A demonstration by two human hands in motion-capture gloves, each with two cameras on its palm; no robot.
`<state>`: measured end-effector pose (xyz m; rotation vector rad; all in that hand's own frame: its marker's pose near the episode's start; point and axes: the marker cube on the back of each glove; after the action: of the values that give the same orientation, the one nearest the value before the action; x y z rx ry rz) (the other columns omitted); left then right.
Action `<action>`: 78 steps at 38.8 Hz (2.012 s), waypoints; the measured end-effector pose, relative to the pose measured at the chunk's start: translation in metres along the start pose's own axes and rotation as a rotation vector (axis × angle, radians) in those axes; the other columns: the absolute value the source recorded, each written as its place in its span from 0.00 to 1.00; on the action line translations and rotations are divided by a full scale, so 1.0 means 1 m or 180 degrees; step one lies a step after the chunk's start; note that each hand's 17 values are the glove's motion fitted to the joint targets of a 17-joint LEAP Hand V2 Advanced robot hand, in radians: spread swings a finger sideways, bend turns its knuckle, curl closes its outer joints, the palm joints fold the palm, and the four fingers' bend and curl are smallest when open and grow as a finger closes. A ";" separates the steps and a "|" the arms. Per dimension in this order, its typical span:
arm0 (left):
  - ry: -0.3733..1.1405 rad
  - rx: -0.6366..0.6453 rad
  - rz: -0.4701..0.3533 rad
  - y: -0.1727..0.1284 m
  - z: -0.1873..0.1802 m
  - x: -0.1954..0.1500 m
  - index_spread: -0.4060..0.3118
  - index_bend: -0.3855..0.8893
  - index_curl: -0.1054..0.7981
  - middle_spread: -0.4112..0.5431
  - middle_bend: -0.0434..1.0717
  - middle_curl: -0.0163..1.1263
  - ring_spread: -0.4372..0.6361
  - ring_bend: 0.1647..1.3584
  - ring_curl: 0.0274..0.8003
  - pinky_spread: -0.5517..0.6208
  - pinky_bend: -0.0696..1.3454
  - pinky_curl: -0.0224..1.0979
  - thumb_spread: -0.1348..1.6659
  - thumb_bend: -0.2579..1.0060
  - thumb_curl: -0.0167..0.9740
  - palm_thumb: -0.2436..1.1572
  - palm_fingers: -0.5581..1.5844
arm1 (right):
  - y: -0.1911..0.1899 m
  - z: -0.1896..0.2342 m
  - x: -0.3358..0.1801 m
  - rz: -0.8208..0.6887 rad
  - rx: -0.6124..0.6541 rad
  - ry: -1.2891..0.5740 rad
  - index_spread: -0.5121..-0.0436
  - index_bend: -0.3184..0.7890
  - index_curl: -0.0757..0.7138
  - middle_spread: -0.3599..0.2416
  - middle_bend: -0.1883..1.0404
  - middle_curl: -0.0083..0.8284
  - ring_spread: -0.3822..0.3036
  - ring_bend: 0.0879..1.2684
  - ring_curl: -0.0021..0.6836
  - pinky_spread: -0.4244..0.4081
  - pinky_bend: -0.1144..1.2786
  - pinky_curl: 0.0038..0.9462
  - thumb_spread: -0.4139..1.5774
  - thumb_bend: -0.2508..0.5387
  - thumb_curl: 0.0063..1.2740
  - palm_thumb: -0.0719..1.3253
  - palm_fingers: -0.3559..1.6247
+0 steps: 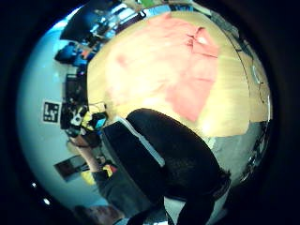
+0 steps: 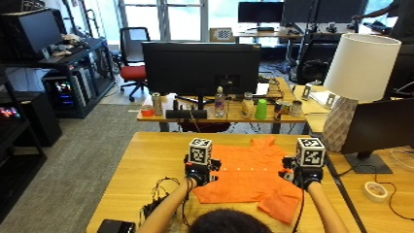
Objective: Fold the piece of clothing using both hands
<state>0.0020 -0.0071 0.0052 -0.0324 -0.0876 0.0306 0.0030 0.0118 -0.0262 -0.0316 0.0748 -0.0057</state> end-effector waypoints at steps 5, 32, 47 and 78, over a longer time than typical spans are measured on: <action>-0.0134 -0.0162 0.0010 -0.015 0.023 0.003 0.45 0.40 0.42 0.55 0.20 0.23 0.73 0.36 0.27 0.82 0.33 0.28 0.77 0.22 0.21 0.35 0.33 | -0.029 0.029 0.008 0.0007 -0.0110 0.0067 0.24 0.38 0.34 0.44 0.34 0.36 0.72 0.29 0.36 0.81 0.39 0.31 0.76 0.31 0.14 0.15 0.29; -0.0119 -0.1014 -0.0389 0.015 0.092 0.013 0.53 0.39 0.36 0.62 0.18 0.24 0.67 0.47 0.34 0.73 0.47 0.35 0.66 0.18 0.26 0.38 0.27 | -0.083 0.166 0.023 0.0233 -0.1156 0.0166 0.25 0.38 0.31 0.44 0.35 0.42 0.61 0.36 0.45 0.77 0.43 0.36 0.77 0.30 0.19 0.31 0.29; 0.0019 -0.0671 -0.0361 0.018 0.114 0.001 0.52 0.40 0.36 0.66 0.18 0.24 0.68 0.50 0.35 0.71 0.53 0.36 0.64 0.19 0.28 0.39 0.27 | -0.079 0.203 0.014 -0.0126 -0.0721 0.0166 0.27 0.37 0.30 0.46 0.33 0.43 0.58 0.38 0.47 0.77 0.46 0.38 0.74 0.29 0.20 0.34 0.28; 0.0075 -0.0669 -0.0425 0.007 0.123 0.002 0.44 0.40 0.36 0.59 0.19 0.25 0.66 0.50 0.34 0.69 0.57 0.35 0.68 0.20 0.28 0.45 0.27 | -0.023 0.169 0.000 -0.0086 -0.1106 -0.0043 0.24 0.39 0.30 0.49 0.30 0.43 0.61 0.32 0.45 0.76 0.52 0.39 0.71 0.30 0.22 0.40 0.22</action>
<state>-0.0073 0.0040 0.1274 -0.2366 -0.0690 -0.1125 0.0154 -0.0064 0.1428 -0.3801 0.0610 -0.0195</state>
